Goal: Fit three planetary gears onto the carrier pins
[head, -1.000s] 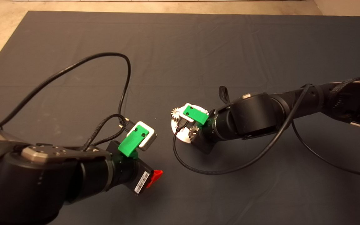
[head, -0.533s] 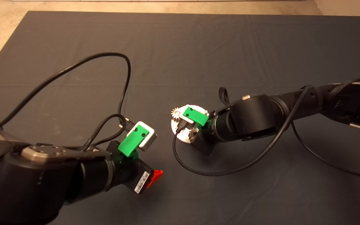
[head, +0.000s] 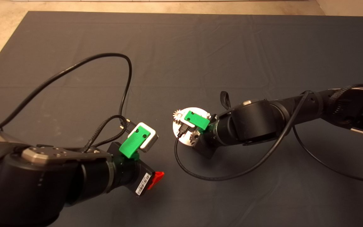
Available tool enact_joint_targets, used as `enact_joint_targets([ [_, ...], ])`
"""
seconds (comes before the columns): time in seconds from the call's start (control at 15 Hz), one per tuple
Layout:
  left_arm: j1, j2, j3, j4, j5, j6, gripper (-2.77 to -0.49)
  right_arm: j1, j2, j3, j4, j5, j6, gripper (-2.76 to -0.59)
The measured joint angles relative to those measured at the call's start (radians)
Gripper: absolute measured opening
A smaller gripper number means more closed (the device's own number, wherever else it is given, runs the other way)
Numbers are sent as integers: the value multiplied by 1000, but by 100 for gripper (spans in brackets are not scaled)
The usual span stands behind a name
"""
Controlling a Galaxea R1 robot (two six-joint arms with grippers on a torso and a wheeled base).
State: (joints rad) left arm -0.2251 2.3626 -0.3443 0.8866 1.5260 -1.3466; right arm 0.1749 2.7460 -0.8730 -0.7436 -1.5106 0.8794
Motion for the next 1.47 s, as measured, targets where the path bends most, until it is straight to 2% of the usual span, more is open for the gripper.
enact_joint_targets([
  [0.6, 0, 0, 0, 0, 0, 0, -104, 0, 0, -1, 0, 1, 0, -241],
  [0.93, 0, 0, 0, 0, 0, 0, -104, 0, 0, -2, 0, 1, 0, -227],
  [1.2, 0, 0, 0, 0, 0, 0, -104, 0, 3, -2, 0, 5, 1, -207],
  [1.27, 0, 0, 0, 0, 0, 0, -104, 0, 3, -2, 0, 5, 1, -193],
  [1.47, 0, 0, 0, 0, 0, 0, -104, 0, 3, -2, 0, 7, 1, -174],
])
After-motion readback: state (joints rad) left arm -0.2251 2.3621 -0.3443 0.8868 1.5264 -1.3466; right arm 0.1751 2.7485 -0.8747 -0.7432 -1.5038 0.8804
